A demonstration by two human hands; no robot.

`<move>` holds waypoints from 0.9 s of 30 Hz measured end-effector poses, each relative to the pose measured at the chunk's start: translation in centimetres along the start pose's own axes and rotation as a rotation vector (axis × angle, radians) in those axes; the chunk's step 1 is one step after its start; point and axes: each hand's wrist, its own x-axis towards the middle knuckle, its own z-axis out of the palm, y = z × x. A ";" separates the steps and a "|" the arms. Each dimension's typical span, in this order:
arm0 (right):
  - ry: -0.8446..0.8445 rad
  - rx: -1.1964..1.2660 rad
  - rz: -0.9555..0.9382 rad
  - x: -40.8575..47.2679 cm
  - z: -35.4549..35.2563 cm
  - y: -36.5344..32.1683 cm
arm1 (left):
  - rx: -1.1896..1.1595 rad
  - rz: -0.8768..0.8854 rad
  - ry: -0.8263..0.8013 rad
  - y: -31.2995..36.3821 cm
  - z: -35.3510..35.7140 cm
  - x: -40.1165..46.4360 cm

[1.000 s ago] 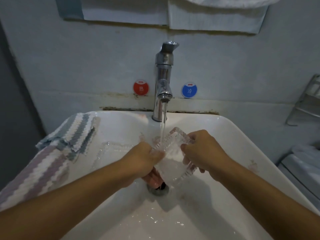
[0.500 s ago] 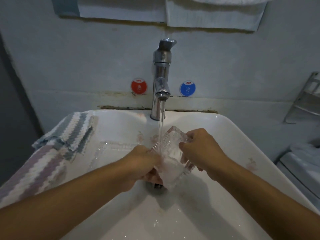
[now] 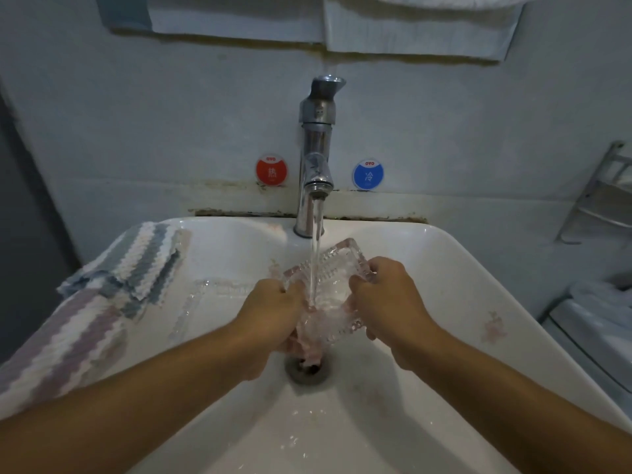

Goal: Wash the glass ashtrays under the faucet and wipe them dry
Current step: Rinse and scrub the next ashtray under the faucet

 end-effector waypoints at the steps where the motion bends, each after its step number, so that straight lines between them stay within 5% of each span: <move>1: 0.003 0.012 0.005 -0.1 0.1 0.1 | 0.039 0.003 0.024 0.0 0.0 -0.1; 12: 0.030 0.098 0.026 -0.1 0.4 0.3 | -0.099 0.037 -0.221 -0.5 0.3 -0.2; 18: -0.006 0.222 0.102 -0.4 0.5 -0.1 | -0.046 0.134 -0.004 -0.2 0.5 -0.4; 24: -0.150 0.253 0.084 -0.6 0.6 0.0 | -0.137 0.037 -0.210 -0.9 0.2 0.6; 27: -0.246 0.306 0.058 -0.5 0.9 0.0 | -0.188 0.048 -0.148 -0.6 0.1 0.9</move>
